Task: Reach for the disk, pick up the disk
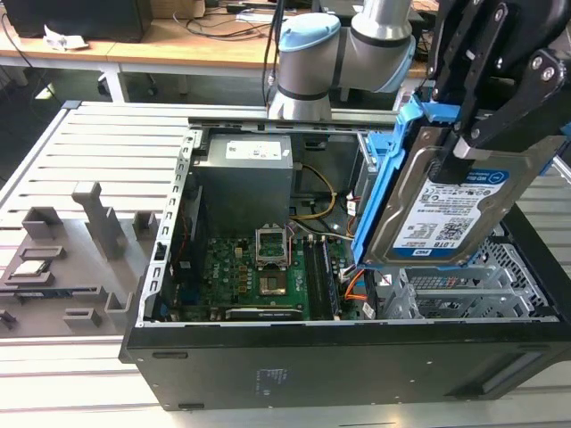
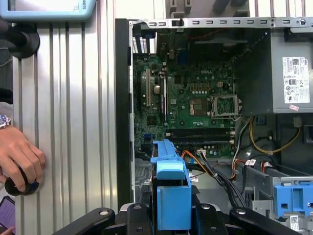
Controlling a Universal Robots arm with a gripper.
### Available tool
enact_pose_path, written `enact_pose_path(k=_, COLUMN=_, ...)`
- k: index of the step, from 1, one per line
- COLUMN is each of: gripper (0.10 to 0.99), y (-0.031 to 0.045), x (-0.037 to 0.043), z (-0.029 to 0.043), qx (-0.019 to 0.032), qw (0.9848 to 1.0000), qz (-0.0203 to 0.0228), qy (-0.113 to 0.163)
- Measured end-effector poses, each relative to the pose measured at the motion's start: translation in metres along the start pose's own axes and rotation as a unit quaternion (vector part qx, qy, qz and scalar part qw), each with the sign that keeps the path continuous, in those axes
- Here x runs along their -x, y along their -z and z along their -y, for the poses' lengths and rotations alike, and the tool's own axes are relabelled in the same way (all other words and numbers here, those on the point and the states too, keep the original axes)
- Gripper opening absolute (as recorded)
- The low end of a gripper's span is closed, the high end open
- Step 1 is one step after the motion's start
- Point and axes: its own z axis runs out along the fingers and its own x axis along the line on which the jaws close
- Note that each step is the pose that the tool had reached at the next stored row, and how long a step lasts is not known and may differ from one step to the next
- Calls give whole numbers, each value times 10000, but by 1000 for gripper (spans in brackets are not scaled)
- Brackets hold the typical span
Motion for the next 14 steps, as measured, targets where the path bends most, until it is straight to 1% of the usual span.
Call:
enact_pose_path(k=1, gripper=369, y=3, x=1, z=44, qx=0, qw=10000, qz=-1, qy=0)
enact_pose_path(k=3, gripper=369, y=4, x=3, z=97, qx=0, qw=10000, qz=0, qy=-1)
enact_pose_path(k=4, gripper=369, y=7, x=4, z=146, qx=0, qw=10000, qz=0, qy=0)
enact_pose_path(k=9, gripper=369, y=12, x=8, z=271, qx=0, qw=10000, qz=0, qy=-1)
enact_pose_path(k=11, gripper=369, y=14, x=10, z=302, qx=1, qw=10000, qz=0, qy=0)
enact_pose_path(k=12, gripper=369, y=14, x=9, z=304, qx=1, qw=10000, qz=1, qy=-1)
enact_pose_path(k=14, gripper=369, y=12, x=9, z=318, qx=1, qw=10000, qz=18, qy=1)
